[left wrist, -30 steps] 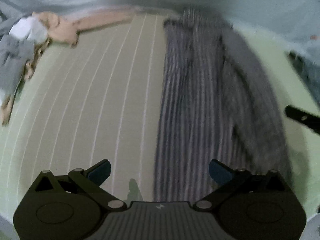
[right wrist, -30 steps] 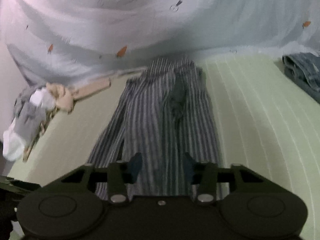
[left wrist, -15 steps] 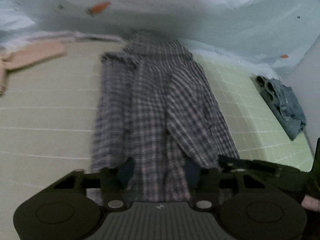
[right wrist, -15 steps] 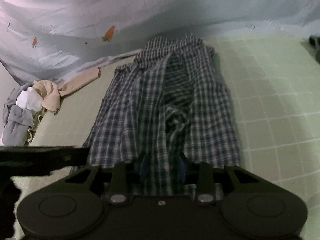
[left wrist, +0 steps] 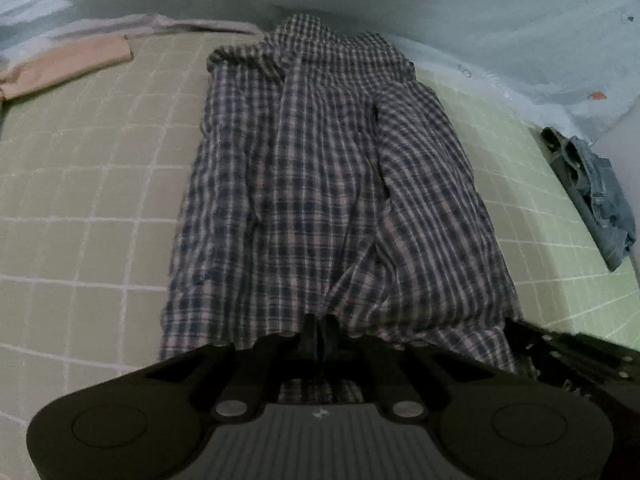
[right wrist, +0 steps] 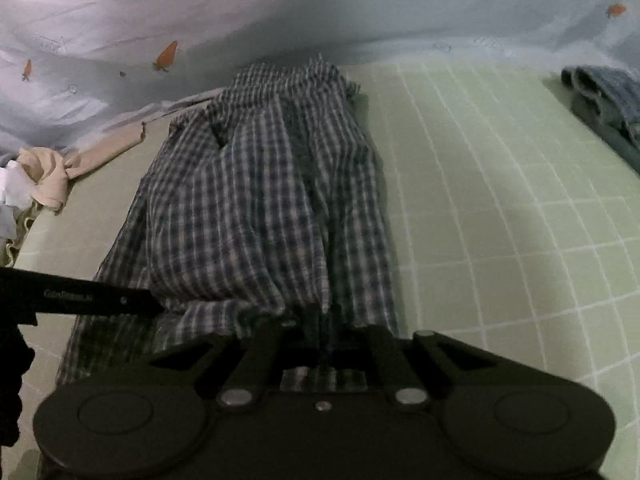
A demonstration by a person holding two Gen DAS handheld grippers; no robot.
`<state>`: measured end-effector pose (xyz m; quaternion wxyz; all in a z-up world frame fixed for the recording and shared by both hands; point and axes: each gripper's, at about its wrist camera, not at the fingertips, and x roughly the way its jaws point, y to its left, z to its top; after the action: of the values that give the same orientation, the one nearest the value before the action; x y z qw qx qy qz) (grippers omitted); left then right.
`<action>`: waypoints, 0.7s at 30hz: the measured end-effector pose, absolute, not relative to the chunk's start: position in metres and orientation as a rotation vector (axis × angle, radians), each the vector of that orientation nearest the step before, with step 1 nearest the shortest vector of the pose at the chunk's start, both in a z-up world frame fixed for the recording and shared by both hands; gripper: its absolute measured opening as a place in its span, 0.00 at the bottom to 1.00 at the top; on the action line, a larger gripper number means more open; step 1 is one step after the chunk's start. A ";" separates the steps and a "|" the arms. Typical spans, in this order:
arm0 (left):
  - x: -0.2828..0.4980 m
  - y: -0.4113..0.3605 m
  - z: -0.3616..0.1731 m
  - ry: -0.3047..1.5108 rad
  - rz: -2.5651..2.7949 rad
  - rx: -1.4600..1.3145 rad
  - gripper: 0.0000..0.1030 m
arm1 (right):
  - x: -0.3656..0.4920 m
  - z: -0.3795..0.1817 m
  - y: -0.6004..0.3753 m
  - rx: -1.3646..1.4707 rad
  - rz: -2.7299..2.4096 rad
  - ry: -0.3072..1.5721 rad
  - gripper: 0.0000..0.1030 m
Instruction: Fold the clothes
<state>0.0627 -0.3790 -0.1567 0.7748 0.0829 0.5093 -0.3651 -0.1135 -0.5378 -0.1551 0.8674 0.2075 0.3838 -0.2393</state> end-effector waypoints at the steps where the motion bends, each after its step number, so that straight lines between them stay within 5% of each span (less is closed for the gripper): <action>1: 0.061 -0.378 -0.153 1.091 -0.789 0.183 0.14 | -0.114 -0.150 -0.533 0.405 -0.513 0.789 0.21; 2: 0.059 -0.375 -0.150 1.085 -0.778 0.183 0.20 | -0.114 -0.145 -0.529 0.376 -0.525 0.775 0.40; 3: 0.057 -0.373 -0.146 1.079 -0.767 0.183 0.28 | -0.114 -0.139 -0.524 0.348 -0.537 0.760 0.48; 8: 0.040 -0.354 -0.134 1.064 -0.727 0.203 0.44 | -0.128 -0.139 -0.509 0.380 -0.495 0.746 0.73; 12: 0.017 -0.331 -0.129 1.036 -0.673 0.249 0.57 | -0.151 -0.147 -0.494 0.373 -0.489 0.791 0.74; 21: -0.037 -0.264 -0.145 1.076 -0.521 0.282 0.64 | -0.205 -0.165 -0.463 0.367 -0.482 0.884 0.90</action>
<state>-0.0370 -0.2643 -0.1454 0.8173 0.1321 0.5047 -0.2445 -0.2052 -0.4629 -0.1646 0.8599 0.1747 0.4210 -0.2299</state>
